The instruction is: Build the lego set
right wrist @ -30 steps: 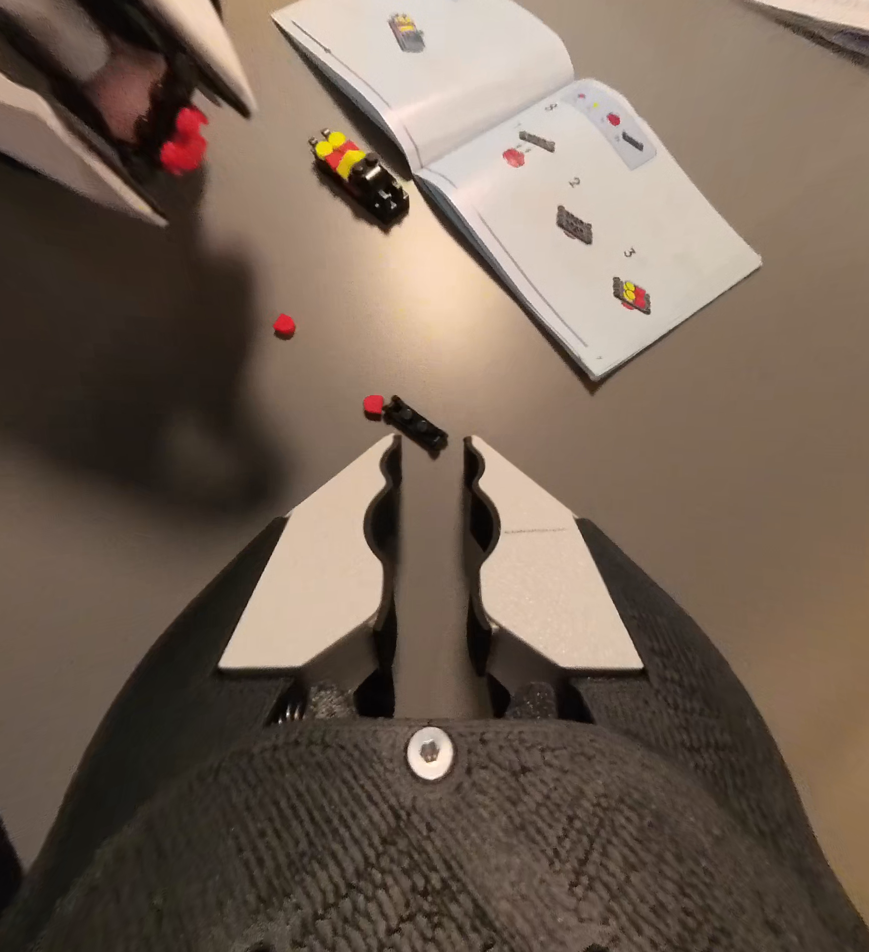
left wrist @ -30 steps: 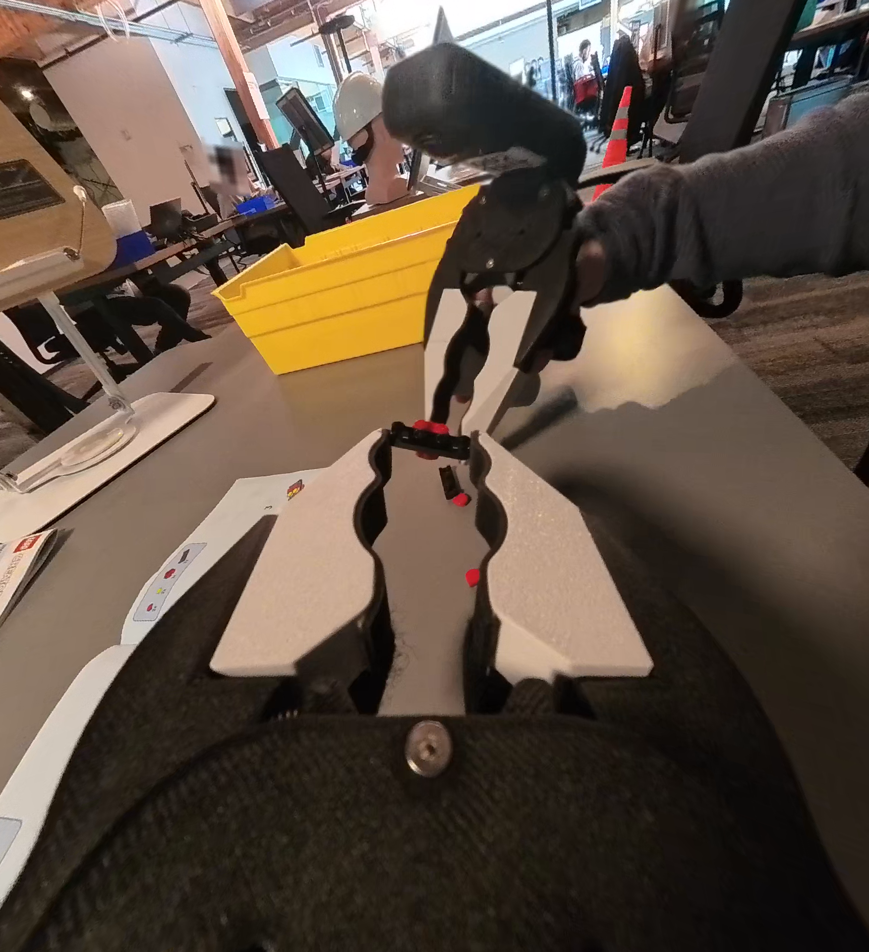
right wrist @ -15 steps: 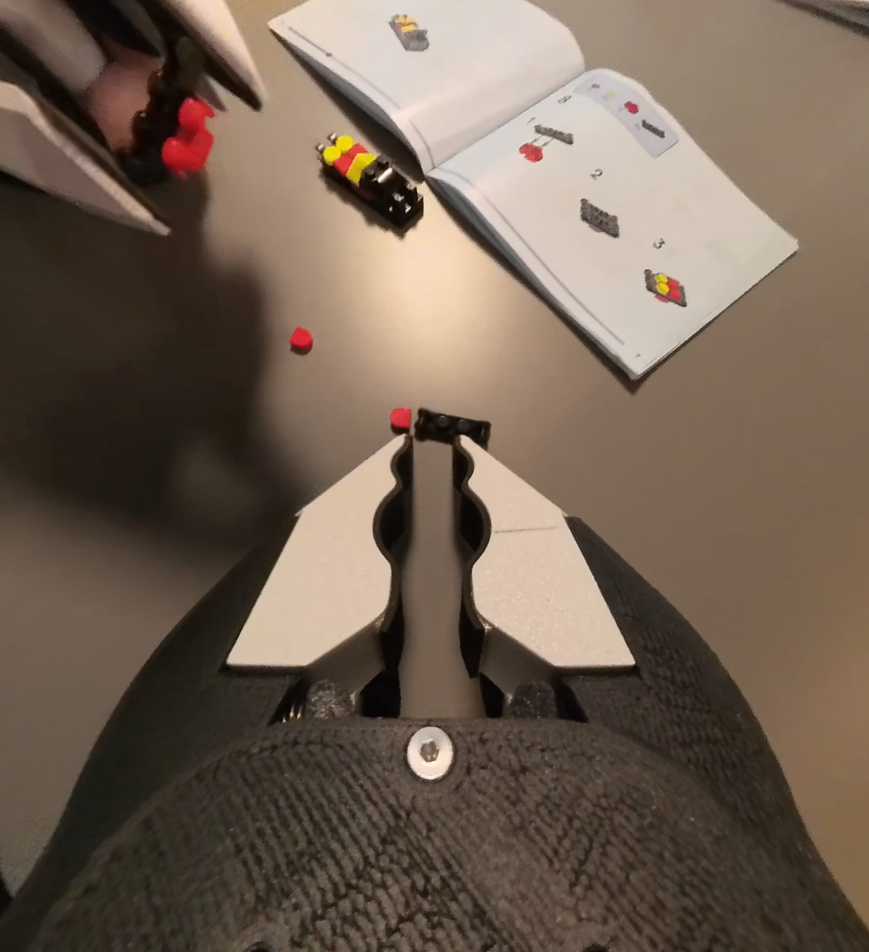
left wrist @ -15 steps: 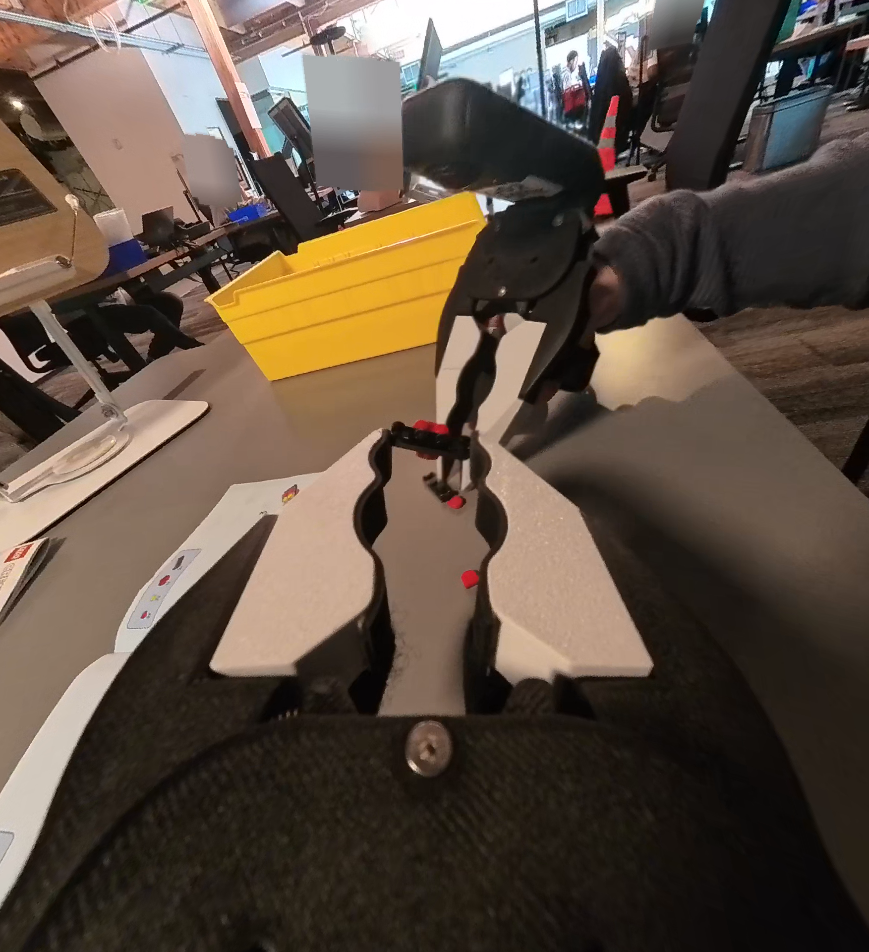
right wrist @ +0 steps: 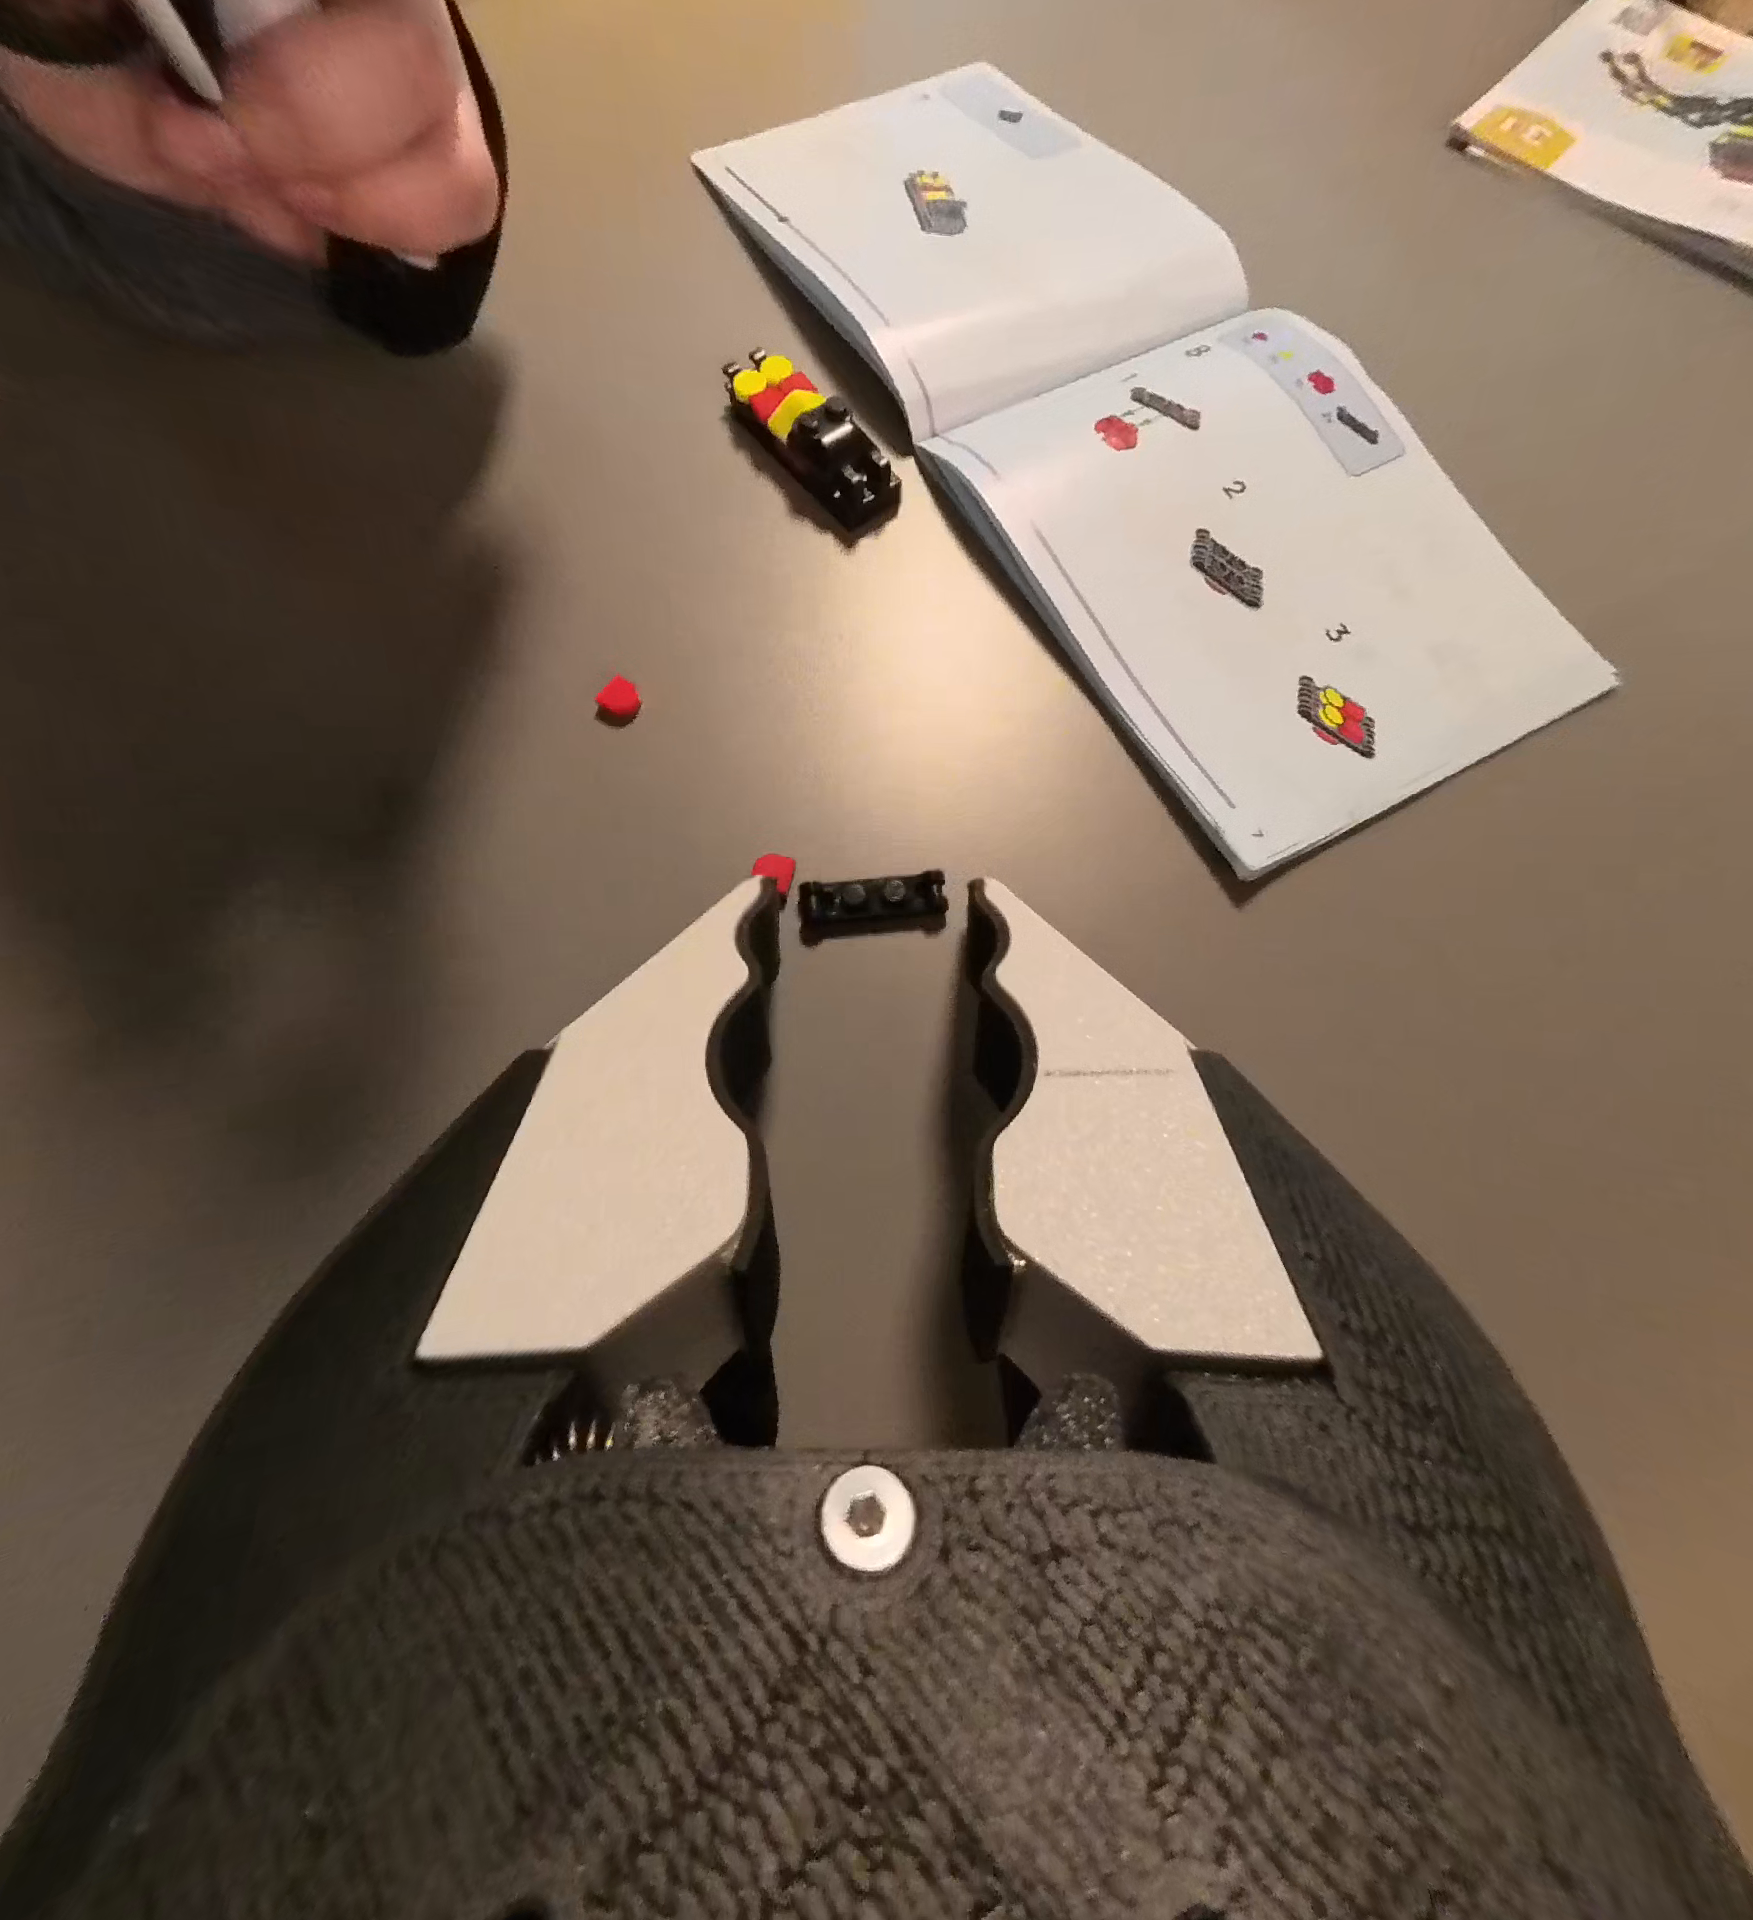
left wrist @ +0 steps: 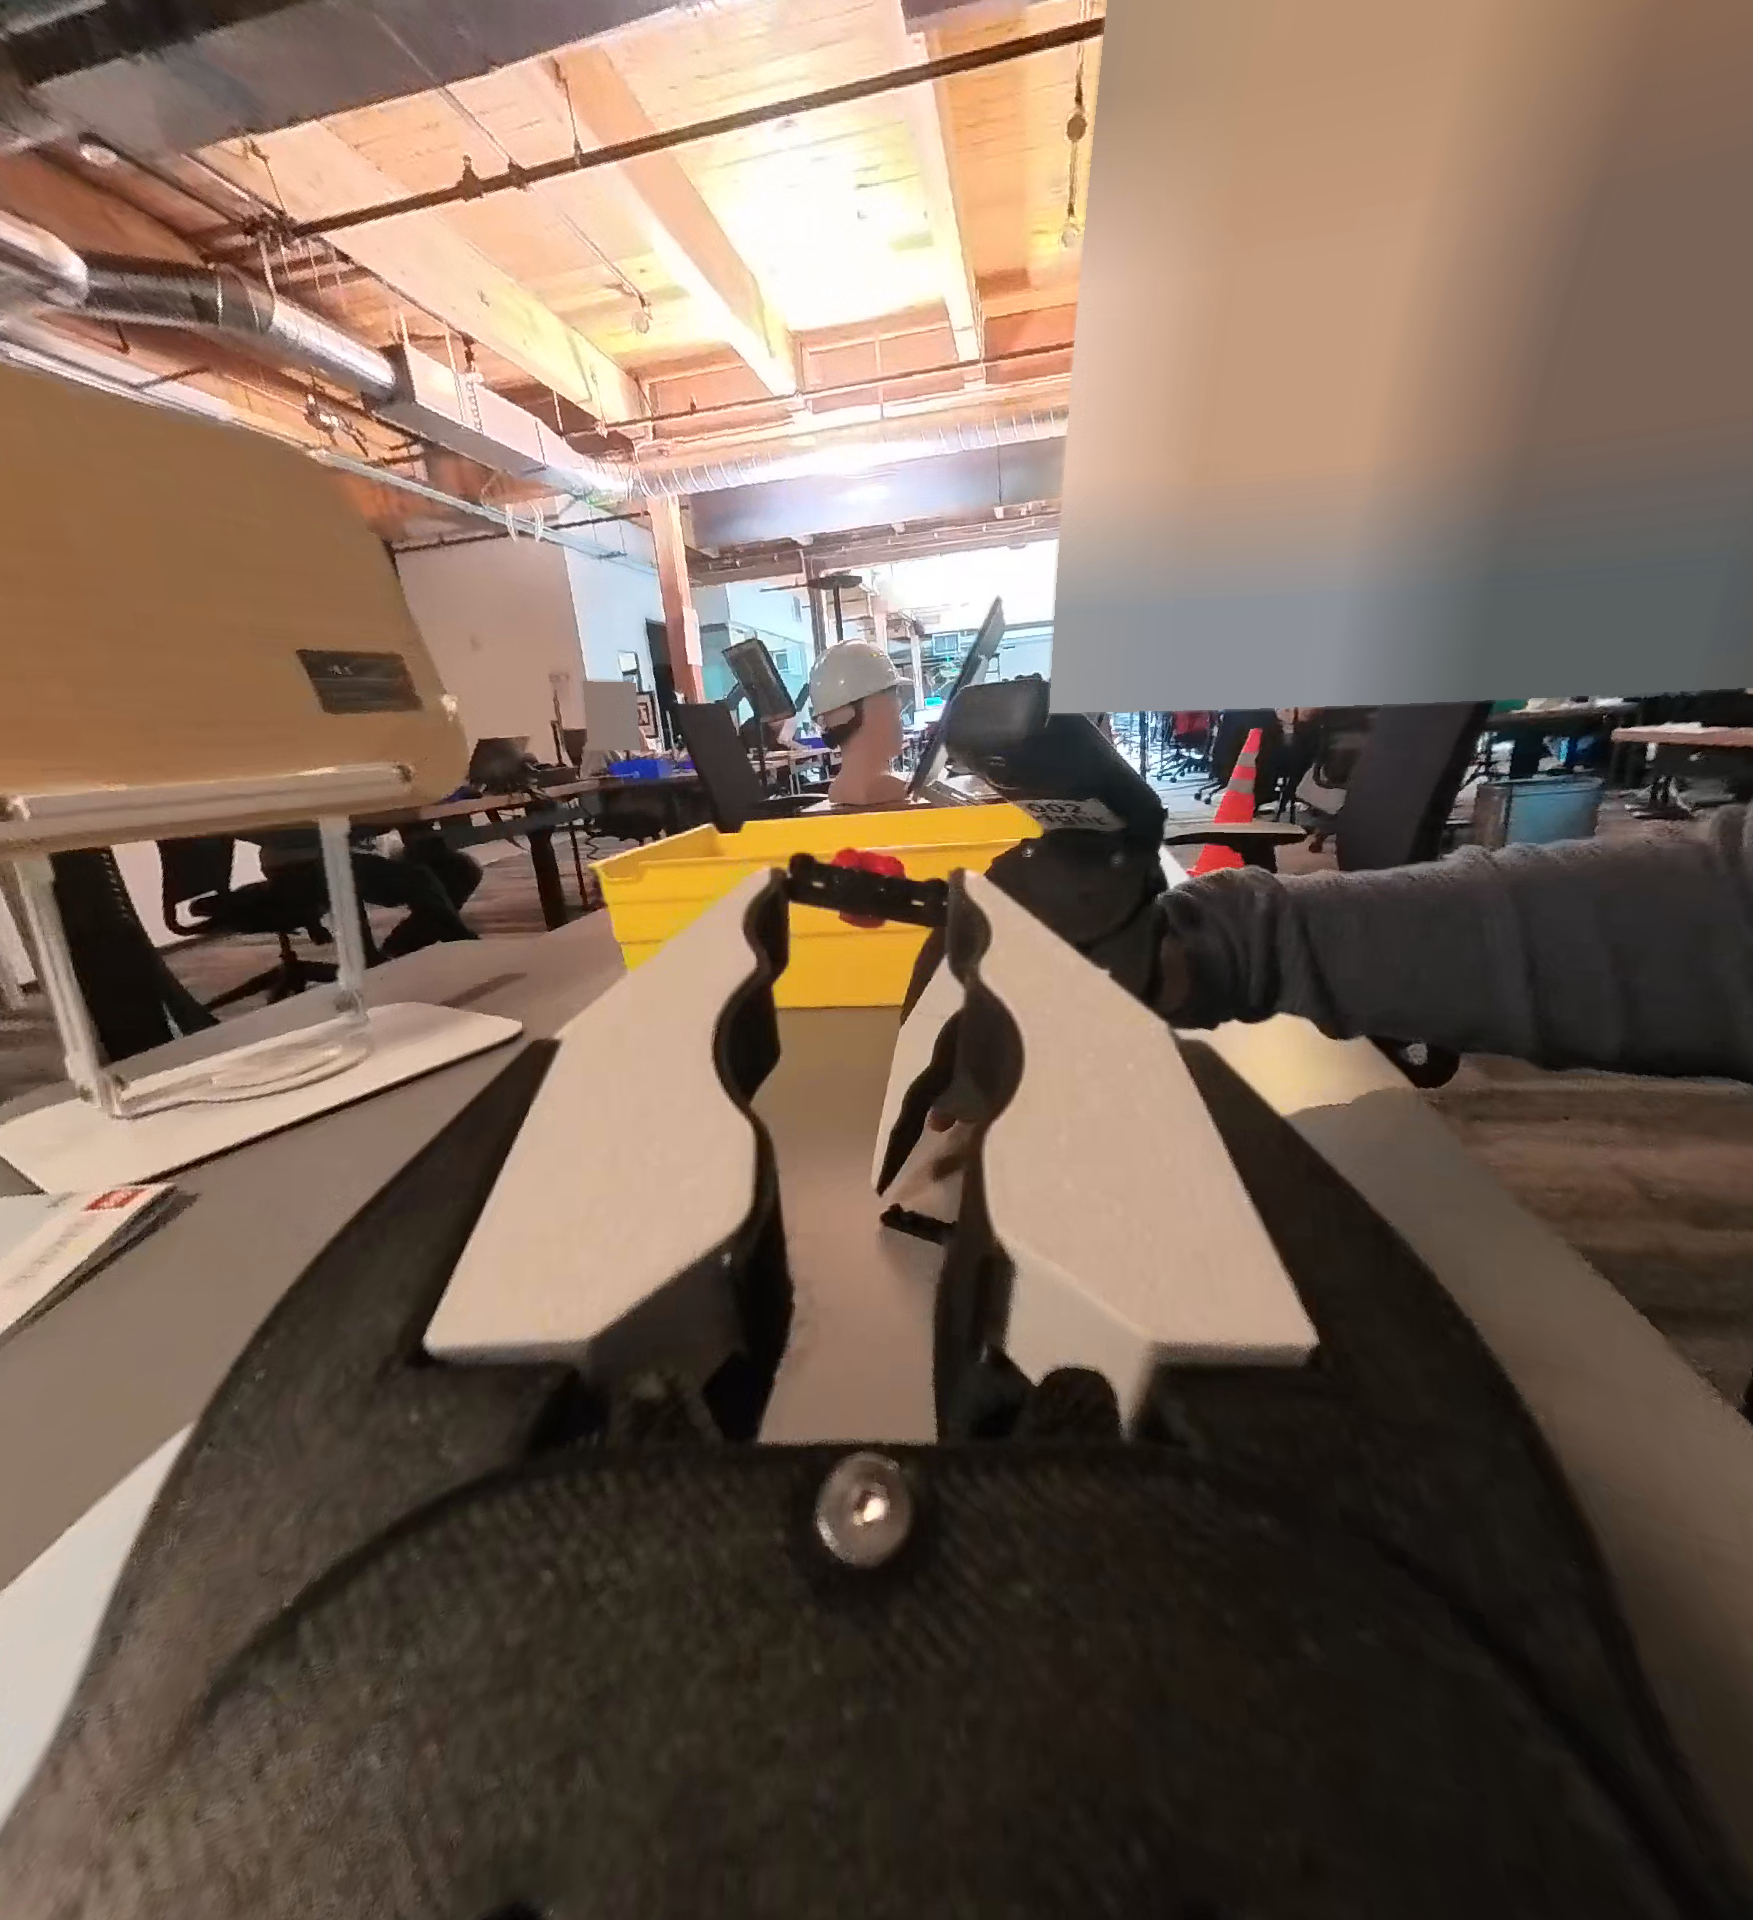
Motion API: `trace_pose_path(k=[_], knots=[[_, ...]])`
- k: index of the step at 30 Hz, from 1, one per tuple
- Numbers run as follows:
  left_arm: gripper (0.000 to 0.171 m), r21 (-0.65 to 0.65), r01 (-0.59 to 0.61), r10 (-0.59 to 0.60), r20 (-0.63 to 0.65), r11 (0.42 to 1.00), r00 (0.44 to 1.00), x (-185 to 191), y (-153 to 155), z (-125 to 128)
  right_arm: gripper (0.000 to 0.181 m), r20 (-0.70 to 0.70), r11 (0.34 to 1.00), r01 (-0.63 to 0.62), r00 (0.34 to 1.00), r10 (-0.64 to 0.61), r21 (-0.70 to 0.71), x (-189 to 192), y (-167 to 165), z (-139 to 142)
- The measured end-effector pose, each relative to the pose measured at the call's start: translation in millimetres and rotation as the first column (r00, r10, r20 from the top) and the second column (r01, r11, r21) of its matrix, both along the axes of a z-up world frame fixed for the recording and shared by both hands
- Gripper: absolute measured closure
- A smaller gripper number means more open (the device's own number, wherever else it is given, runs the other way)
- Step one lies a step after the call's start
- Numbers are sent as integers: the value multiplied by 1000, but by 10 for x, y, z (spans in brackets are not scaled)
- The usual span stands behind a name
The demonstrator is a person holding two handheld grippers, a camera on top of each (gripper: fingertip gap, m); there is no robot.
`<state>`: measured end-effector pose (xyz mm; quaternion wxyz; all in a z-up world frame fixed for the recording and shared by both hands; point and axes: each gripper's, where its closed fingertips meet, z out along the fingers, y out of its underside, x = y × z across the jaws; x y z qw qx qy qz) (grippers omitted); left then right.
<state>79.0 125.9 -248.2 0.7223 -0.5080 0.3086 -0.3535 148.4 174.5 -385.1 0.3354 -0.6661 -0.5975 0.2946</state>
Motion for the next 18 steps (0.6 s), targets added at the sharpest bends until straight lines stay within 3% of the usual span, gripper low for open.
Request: trace_pose_path(k=[11, 14, 18], knots=[[142, 7, 11, -11, -17, 1000, 1000, 35, -18, -22, 154, 54, 997, -55, 997, 52, 59, -12, 0, -19], [142, 10, 12, -12, -15, 1000, 1000, 43, -29, -17, 154, 16, 987, -93, 996, 92, 132, -95, -34, 400], [142, -6, 24, -24, -5, 1000, 1000, 76, -47, -20, 154, 49, 927, -273, 962, 269, 257, -341, -333, 1173]])
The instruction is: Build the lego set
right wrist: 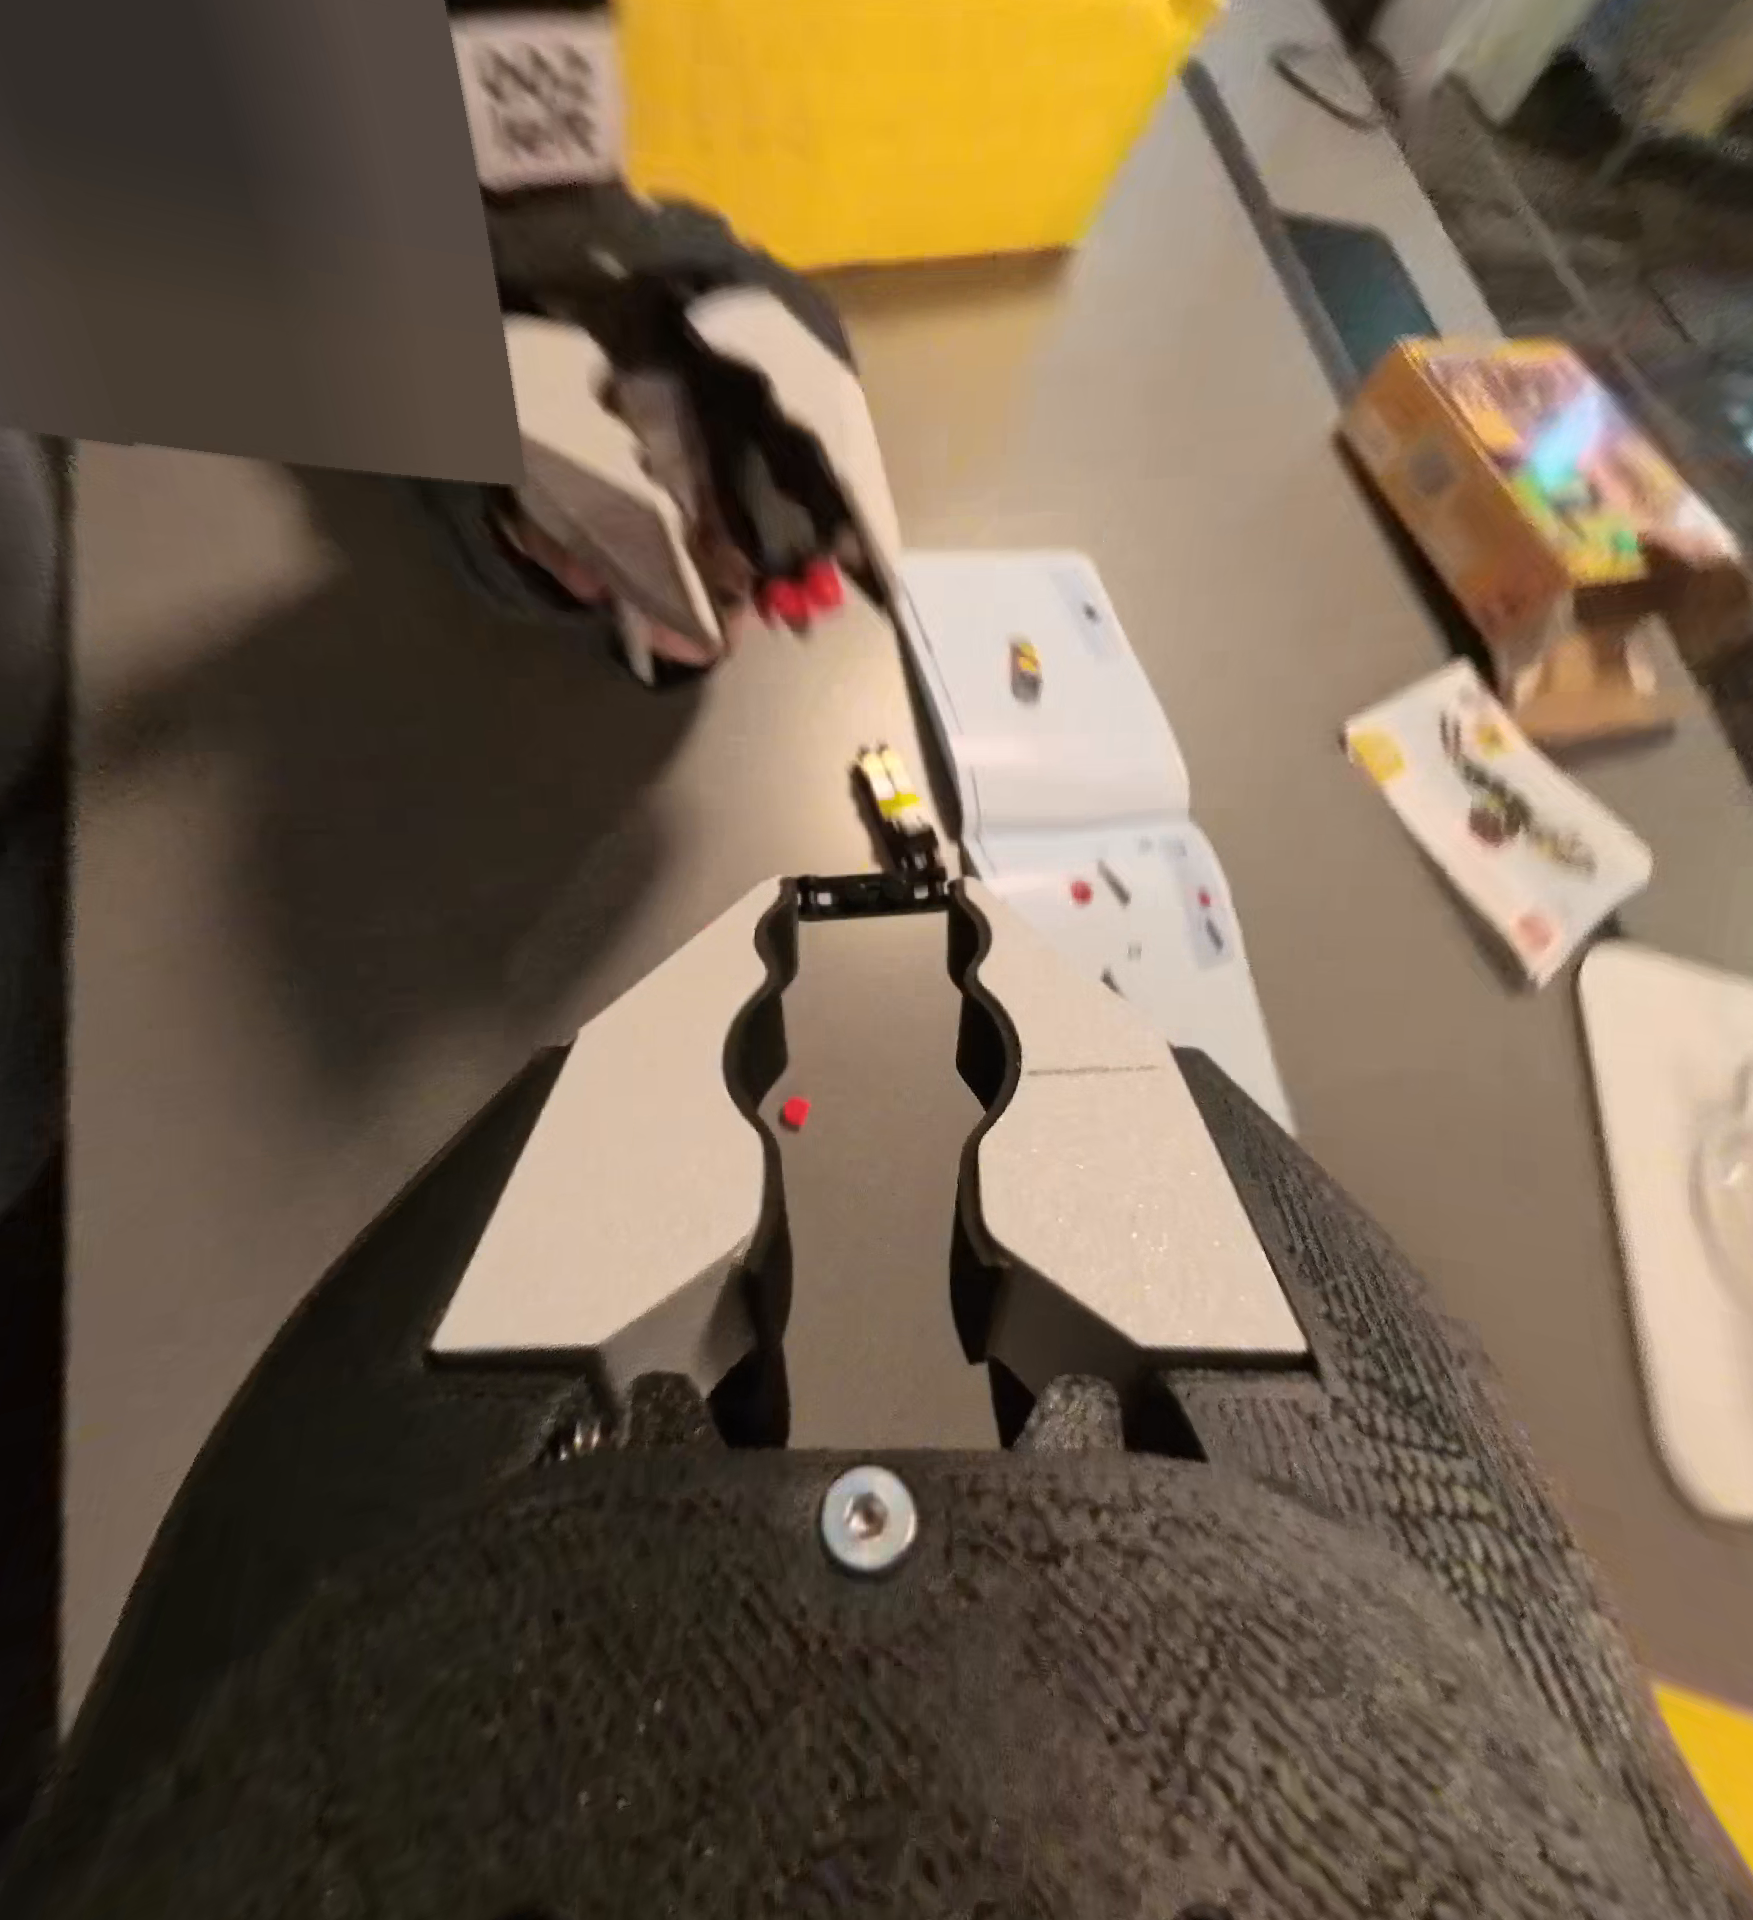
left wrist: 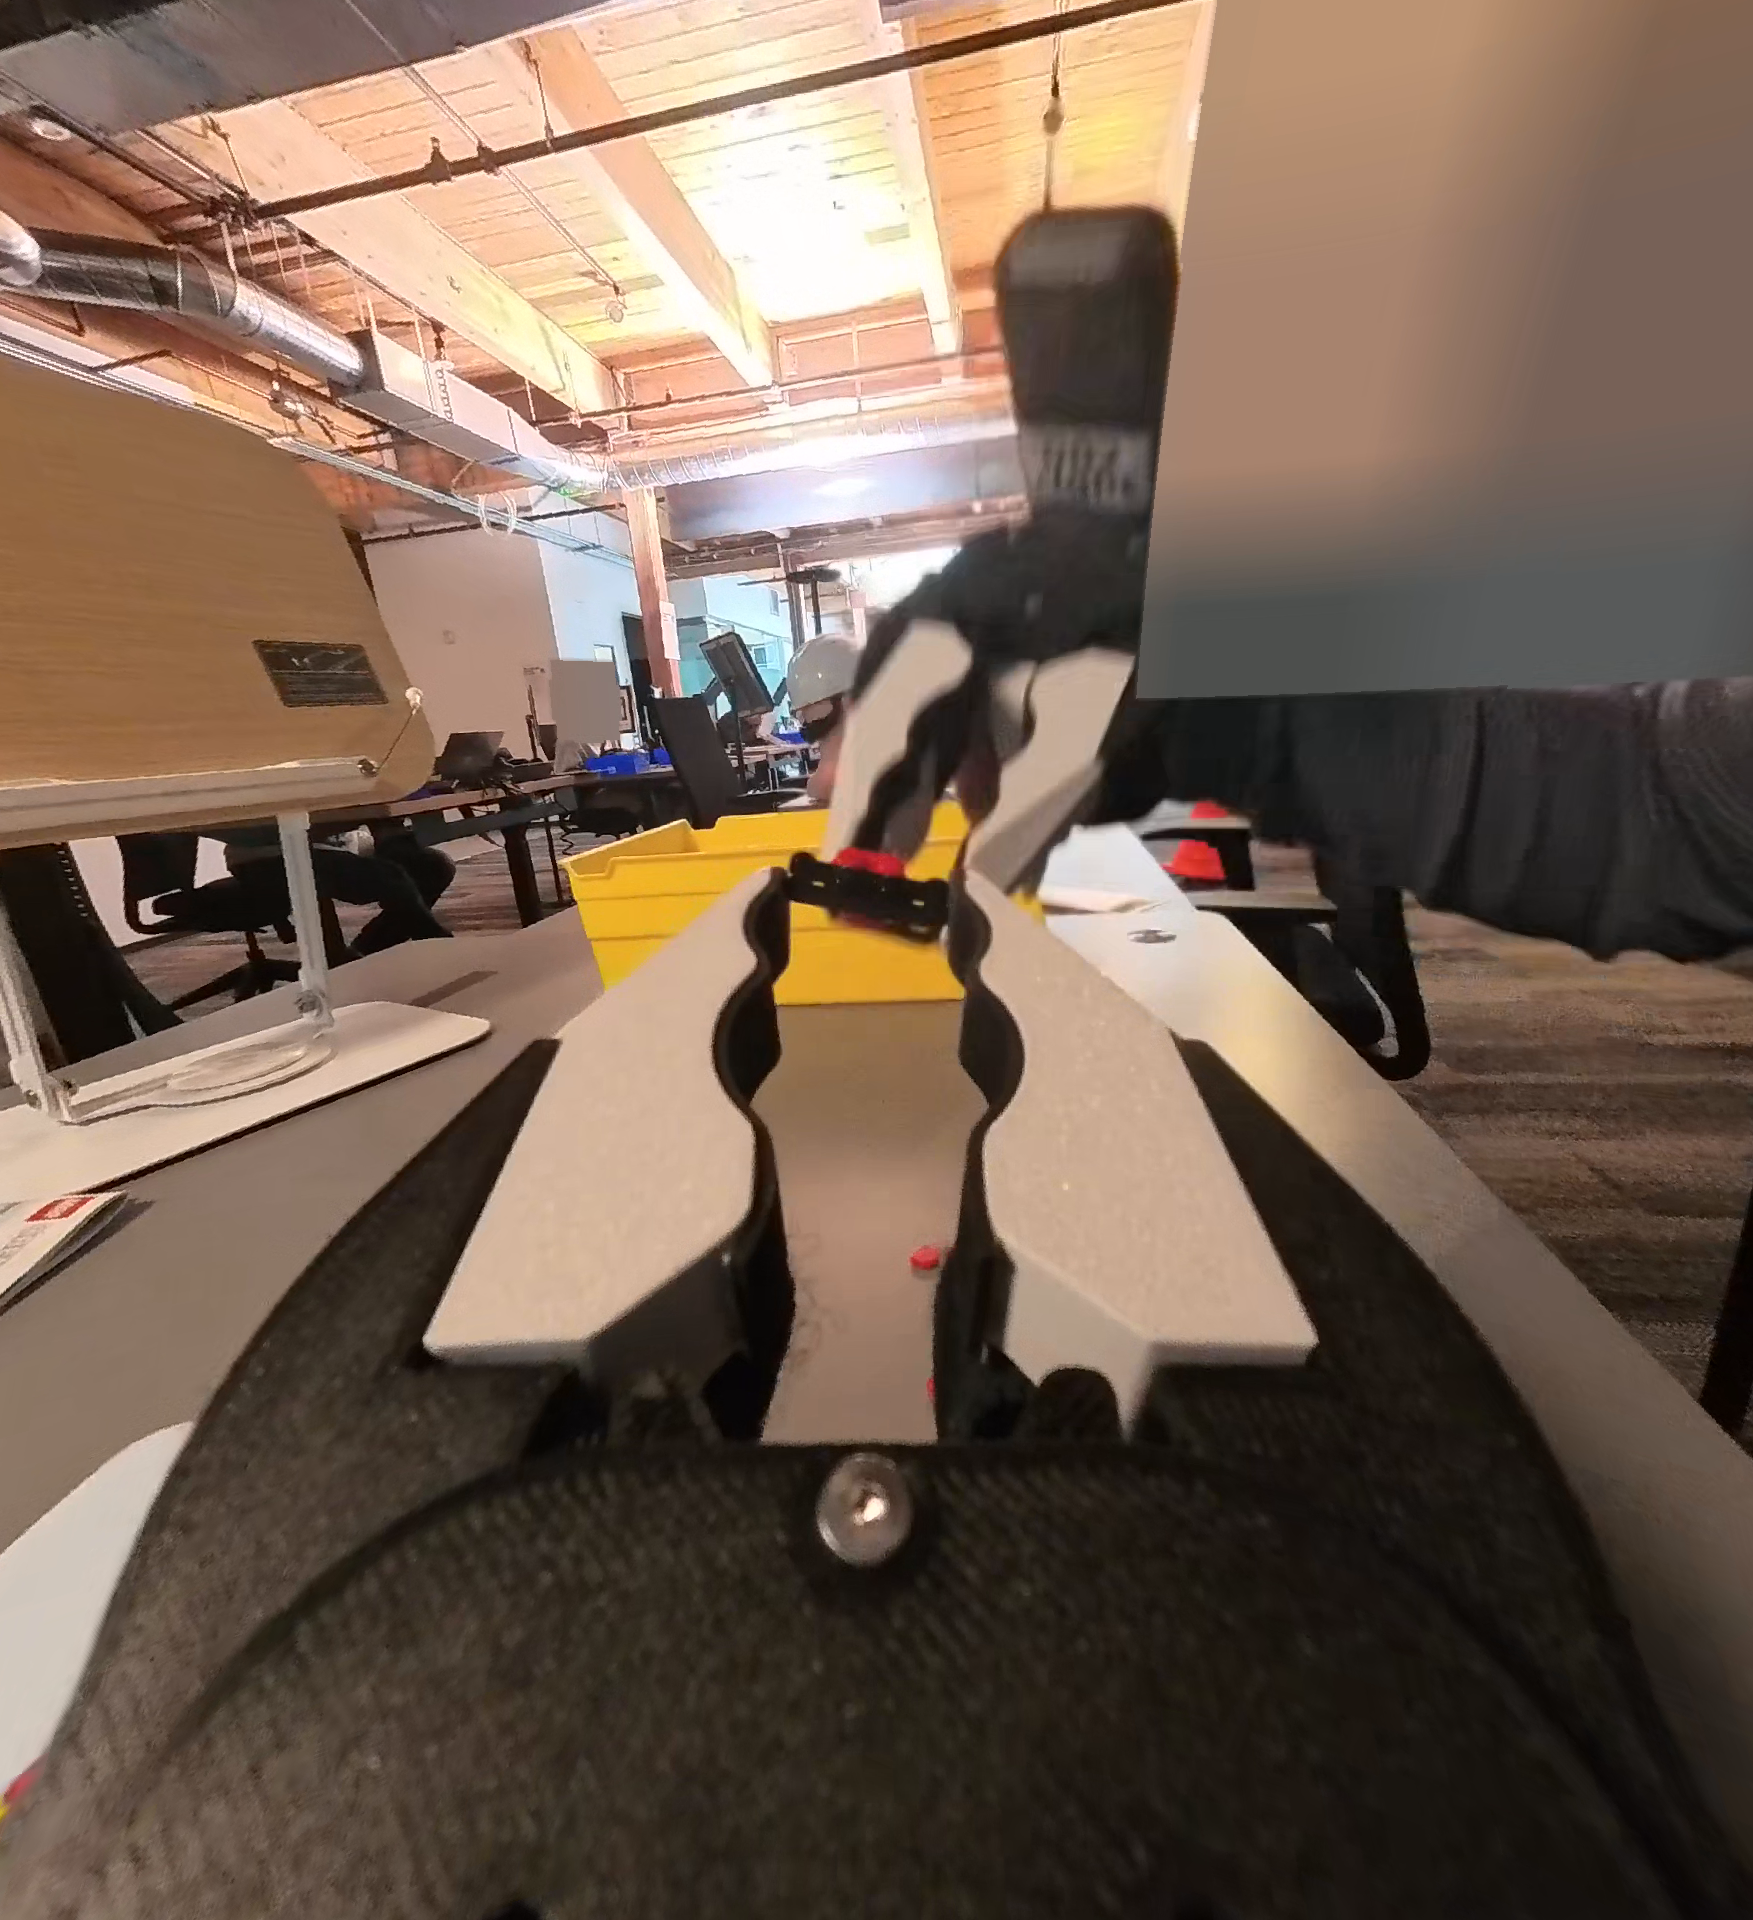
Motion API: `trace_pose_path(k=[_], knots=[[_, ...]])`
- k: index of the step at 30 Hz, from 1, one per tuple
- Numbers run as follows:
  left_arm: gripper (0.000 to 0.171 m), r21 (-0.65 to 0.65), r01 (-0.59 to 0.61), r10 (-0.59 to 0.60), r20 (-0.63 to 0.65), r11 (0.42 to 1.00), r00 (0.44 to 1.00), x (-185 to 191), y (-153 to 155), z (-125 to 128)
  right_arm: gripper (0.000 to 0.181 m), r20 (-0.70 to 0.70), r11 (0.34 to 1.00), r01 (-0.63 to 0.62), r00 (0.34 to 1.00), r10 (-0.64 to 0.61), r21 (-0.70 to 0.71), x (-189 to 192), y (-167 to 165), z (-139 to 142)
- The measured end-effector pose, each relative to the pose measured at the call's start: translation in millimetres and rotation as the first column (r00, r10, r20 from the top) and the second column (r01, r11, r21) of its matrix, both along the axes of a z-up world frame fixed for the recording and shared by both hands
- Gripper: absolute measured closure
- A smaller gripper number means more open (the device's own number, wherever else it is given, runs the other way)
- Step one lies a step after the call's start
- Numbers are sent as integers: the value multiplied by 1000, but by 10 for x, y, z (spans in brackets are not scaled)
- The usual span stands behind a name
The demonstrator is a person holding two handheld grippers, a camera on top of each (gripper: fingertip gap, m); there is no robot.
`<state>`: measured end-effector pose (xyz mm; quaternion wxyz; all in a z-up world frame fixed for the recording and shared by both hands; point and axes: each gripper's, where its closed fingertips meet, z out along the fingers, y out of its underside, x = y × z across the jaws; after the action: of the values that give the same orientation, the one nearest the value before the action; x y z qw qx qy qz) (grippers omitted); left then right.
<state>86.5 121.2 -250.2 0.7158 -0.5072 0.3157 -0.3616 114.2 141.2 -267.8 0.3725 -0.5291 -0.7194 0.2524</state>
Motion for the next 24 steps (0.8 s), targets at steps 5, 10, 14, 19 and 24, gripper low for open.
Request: trace_pose_path(k=[5, 10, 14, 19, 24], knots=[[142, -28, 17, -16, 24, 999, 1000, 7, -21, 5, 155, 230, 969, -204, 958, 169, 137, -276, -277, 296], [142, -34, 15, -13, 40, 999, 999, -16, -25, 21, 154, 408, 957, -256, 895, 182, 136, -404, -292, 236], [142, -37, 14, -13, 42, 999, 999, -22, -25, 20, 154, 470, 950, -276, 864, 178, 148, -423, -265, 213], [142, -30, 22, -21, 43, 999, 999, -15, -41, 28, 154, 504, 943, -301, 842, 193, 141, -412, -282, 214], [142, -16, 25, -24, 35, 1000, 999, -3, -62, 32, 154, 524, 944, -307, 828, 201, 123, -403, -307, 207]])
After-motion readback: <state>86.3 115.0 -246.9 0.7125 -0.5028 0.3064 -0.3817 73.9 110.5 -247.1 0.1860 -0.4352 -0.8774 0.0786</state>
